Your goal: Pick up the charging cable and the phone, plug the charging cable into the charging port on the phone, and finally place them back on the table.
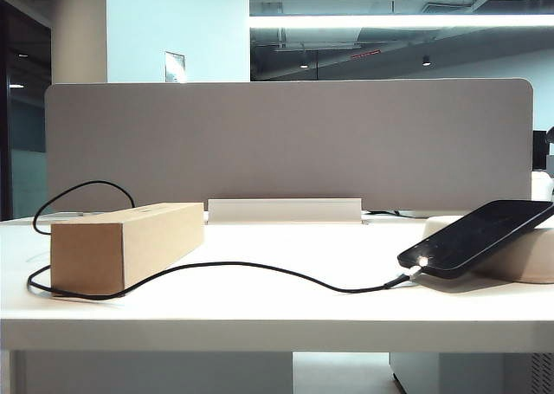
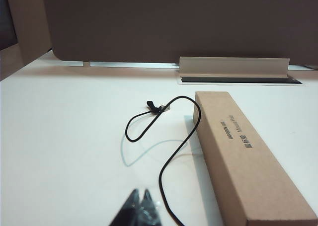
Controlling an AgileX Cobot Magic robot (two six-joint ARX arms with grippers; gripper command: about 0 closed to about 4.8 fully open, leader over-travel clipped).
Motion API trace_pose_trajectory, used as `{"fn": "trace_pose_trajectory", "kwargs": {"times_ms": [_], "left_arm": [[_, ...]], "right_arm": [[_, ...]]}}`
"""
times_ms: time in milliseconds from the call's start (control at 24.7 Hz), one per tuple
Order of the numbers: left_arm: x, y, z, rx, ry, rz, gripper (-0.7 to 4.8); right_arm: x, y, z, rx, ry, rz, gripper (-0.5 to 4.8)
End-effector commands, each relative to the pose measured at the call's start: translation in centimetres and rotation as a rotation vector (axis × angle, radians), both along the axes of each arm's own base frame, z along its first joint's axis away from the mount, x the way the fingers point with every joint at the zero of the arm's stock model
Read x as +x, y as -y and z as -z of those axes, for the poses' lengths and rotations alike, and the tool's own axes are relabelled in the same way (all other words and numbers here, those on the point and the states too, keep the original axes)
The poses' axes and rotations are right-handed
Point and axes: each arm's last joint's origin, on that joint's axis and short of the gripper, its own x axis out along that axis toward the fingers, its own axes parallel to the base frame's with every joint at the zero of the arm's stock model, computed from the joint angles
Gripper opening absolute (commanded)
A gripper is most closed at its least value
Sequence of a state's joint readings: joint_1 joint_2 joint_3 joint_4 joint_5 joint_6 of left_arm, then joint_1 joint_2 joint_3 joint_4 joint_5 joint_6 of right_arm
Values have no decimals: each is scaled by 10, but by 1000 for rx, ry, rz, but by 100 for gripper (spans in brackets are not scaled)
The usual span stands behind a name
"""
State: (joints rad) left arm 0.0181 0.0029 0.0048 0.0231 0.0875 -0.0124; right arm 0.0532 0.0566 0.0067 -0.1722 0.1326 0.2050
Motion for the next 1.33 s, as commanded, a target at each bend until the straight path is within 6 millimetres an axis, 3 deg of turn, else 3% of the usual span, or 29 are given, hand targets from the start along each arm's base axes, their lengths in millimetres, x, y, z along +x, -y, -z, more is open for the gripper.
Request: {"fn": "trace_pose_trajectory", "kwargs": {"times_ms": [40,364,1334], "left_arm": [[0,0,-2,5,11,3,-6],[0,0,-2,5,10,3,-6],[0,0,-2,5,10,3,-6]], "right_arm": [[-2,3,-6,-38,84,26,-5],[-1,1,-6,-120,86,-80,-5],[-1,1,-6,-126,84,-72,-5]]}}
